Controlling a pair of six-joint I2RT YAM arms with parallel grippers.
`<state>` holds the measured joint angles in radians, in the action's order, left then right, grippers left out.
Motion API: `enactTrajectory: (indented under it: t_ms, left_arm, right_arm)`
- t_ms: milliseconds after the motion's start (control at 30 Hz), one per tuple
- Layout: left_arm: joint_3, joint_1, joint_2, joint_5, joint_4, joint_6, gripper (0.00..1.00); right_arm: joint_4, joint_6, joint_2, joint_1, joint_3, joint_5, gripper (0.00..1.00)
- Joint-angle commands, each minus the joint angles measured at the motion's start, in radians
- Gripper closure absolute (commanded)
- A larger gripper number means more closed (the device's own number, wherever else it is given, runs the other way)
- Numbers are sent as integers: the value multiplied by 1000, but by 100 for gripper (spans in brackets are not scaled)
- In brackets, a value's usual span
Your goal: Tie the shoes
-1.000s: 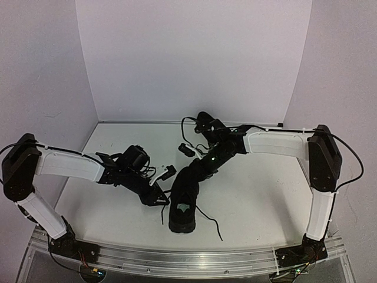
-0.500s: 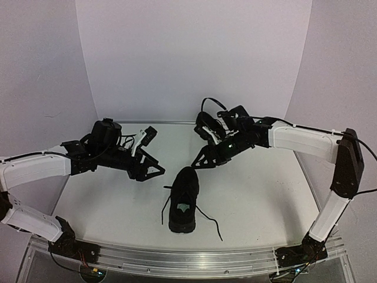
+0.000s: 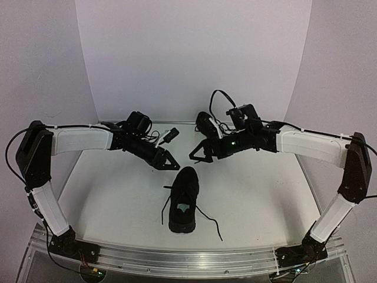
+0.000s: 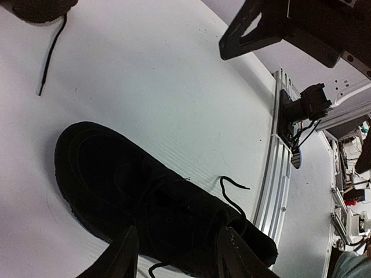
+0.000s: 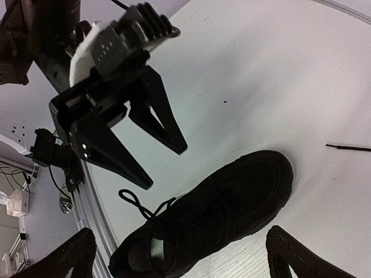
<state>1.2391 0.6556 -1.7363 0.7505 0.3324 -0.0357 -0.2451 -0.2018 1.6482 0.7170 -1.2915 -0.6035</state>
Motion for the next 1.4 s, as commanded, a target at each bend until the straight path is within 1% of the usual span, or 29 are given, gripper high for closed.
enactTrajectory:
  t_ms: [0, 67, 200, 267, 367, 433, 733, 967, 1367]
  left_arm:
    - [147, -2, -49, 101, 135, 71, 55]
    - [201, -2, -81, 128, 204, 89, 60]
    - [257, -2, -125, 199, 267, 98, 66]
    - [289, -2, -140, 211, 326, 132, 68]
    - [338, -2, -168, 220, 457, 205, 70]
    - [339, -2, -184, 218, 490, 231, 71]
    - [341, -2, -244, 208, 508, 237, 73]
    - [364, -2, -284, 211, 493, 225, 75]
    - [380, 3, -330, 226, 473, 228, 76]
  right_arm:
    - [37, -61, 53, -11, -110, -57, 2]
    - [26, -109, 84, -15, -155, -85, 2]
    - [-97, -126, 130, -23, -246, -92, 2]
    - [-156, -124, 144, -31, -273, -100, 2]
    - [-240, -114, 178, -43, -312, -123, 2]
    - [-268, -97, 198, -47, -321, -146, 2]
    - [-332, -87, 240, -83, -313, -191, 9]
    - [-371, -60, 255, -112, -316, -204, 16]
    - [-392, -58, 245, -153, -306, -203, 17]
